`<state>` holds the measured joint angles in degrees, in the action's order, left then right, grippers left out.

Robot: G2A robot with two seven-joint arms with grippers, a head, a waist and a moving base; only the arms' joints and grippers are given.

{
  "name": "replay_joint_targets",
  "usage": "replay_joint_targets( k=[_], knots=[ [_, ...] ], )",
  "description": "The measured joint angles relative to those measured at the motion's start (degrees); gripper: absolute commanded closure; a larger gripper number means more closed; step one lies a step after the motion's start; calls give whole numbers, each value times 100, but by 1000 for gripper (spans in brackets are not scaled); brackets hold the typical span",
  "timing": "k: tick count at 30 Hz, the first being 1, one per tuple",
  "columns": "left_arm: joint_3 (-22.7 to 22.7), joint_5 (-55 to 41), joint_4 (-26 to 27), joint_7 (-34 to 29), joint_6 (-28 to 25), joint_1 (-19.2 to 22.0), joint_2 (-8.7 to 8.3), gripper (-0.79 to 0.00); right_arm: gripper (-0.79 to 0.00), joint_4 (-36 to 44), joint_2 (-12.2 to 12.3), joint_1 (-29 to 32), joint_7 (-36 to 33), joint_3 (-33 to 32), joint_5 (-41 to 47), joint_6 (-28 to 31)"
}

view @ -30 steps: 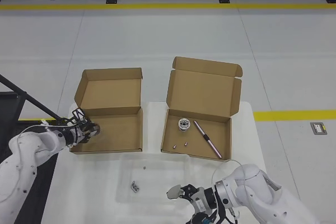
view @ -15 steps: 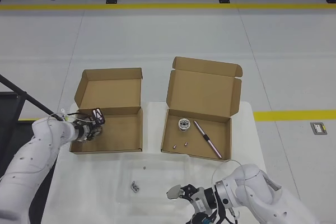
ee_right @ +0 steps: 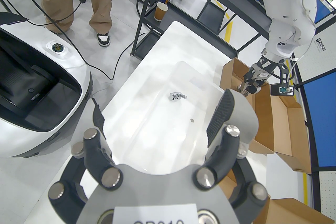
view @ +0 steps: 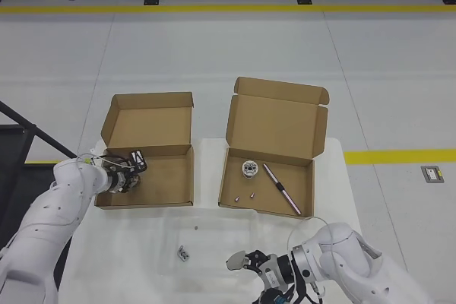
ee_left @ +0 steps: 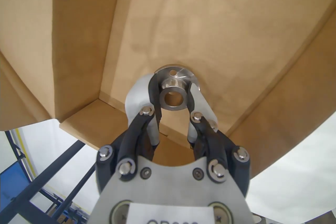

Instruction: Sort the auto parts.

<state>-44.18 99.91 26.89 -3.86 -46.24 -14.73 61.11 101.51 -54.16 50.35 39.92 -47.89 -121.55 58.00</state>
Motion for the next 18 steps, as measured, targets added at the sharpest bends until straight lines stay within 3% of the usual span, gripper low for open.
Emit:
replay_joint_targets(
  k=[11, 18],
  knots=[
    [-117, 81, -225, 315, -234, 173, 48, -391, -785, 0, 0, 0, 0, 0, 0, 0],
    [-422, 114, 332, 871, -1044, 252, -203, -382, -785, 0, 0, 0, 0, 0, 0, 0]
  ],
)
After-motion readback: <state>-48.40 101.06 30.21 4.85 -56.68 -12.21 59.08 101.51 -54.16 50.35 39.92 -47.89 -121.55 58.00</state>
